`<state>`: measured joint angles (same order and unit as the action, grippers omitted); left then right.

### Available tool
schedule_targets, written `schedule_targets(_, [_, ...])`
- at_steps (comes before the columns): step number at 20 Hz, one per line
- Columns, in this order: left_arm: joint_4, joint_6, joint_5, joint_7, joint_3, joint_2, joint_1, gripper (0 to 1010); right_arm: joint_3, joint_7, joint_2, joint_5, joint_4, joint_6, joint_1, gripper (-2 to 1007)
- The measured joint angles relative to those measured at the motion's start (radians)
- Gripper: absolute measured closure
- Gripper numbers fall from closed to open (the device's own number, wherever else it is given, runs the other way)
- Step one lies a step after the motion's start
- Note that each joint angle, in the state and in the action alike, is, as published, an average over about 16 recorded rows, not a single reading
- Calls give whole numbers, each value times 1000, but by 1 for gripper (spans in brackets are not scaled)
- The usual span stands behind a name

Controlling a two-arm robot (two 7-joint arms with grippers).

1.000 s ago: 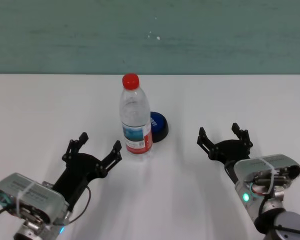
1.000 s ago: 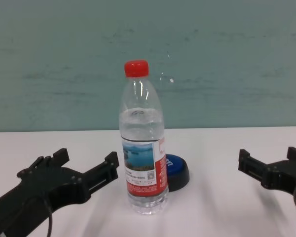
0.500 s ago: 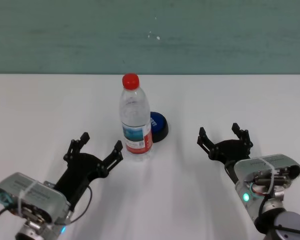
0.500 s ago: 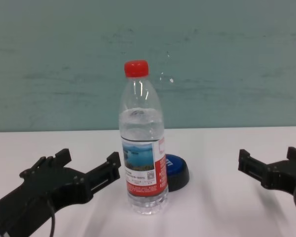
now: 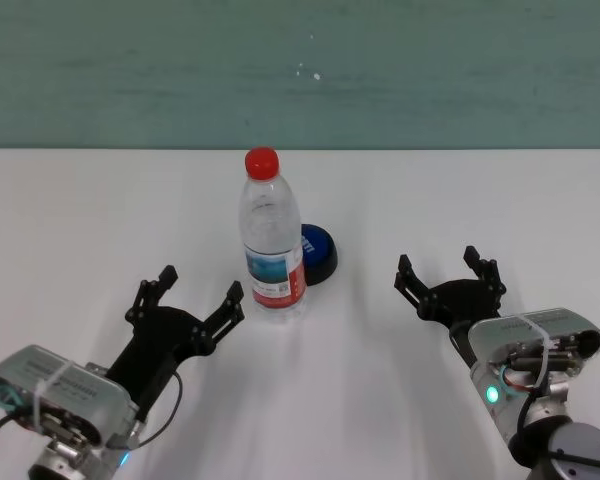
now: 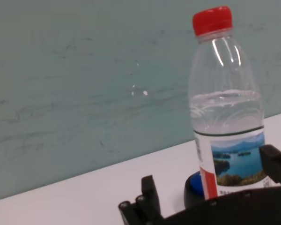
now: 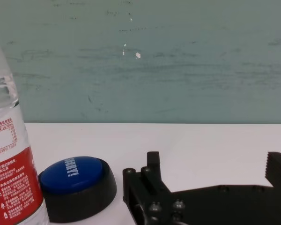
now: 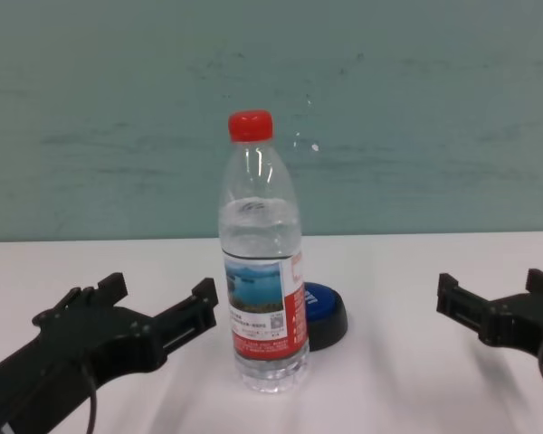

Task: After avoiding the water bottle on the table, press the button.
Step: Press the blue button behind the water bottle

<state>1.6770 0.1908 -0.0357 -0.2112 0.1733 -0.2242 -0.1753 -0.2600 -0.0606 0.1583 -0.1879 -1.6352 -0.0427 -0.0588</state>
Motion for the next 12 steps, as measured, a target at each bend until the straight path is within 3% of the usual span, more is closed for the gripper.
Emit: schedule_targets(12, [19,-1,-25,-12,-17,-12,-10,0,0,0,0,0,0,0,0,1])
